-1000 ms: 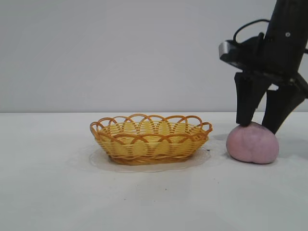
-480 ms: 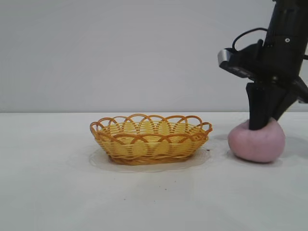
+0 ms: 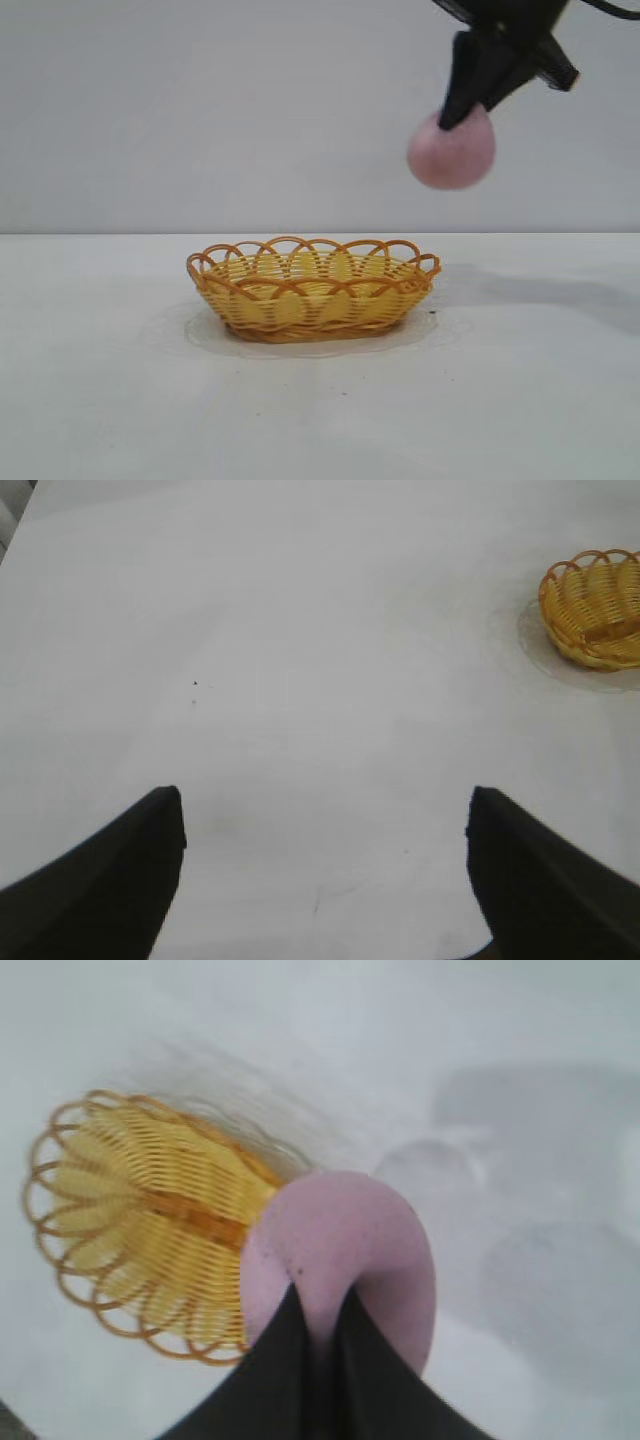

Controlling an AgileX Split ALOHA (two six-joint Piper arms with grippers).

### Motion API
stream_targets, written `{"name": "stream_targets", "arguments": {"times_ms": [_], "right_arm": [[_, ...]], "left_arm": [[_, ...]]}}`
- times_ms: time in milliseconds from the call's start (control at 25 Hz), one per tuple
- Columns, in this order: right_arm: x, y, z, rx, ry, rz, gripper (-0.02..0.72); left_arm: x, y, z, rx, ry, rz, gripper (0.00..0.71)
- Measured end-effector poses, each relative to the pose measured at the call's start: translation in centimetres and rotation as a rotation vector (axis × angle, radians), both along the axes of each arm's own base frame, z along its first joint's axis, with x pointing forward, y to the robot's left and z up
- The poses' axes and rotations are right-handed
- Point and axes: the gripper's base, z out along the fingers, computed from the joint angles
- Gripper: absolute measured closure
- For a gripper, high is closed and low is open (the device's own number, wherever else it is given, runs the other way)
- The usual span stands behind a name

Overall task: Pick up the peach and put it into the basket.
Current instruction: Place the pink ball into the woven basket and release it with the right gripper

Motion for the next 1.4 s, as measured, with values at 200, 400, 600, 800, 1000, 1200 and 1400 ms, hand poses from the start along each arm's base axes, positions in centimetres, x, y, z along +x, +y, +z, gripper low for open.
{"name": "stream_targets", "arguments": {"times_ms": [200,400,600,800,1000,1200,1400], "right_arm": [[-2.0,5.3,-1.5,-0.007,0.038,0.134,0.703],[-3.1,8.4,-4.9,-0.037,0.112,0.209,0.703],[-2.9,9.5,-6.8,-0.048,0.091,0.203,0.703],[-2.6,9.6,-6.8,-0.044,0.063,0.191,0.528],[-2.7,9.6,-6.8,-0.046,0.070,0.195,0.283],[-2.0,9.3,-5.2,-0.032,0.068,0.212,0.210],[0.4,8.0,-2.2,-0.011,-0.033,0.180,0.184]], "left_arm": [[0.0,0.0,0.0,0.000,0.000,0.000,0.170],[0.0,0.0,0.0,0.000,0.000,0.000,0.170],[0.0,0.0,0.0,0.000,0.000,0.000,0.170],[0.0,0.0,0.0,0.000,0.000,0.000,0.170],[0.0,0.0,0.0,0.000,0.000,0.000,0.170],[0.0,0.0,0.0,0.000,0.000,0.000,0.170],[0.0,0.0,0.0,0.000,0.000,0.000,0.170]]}}
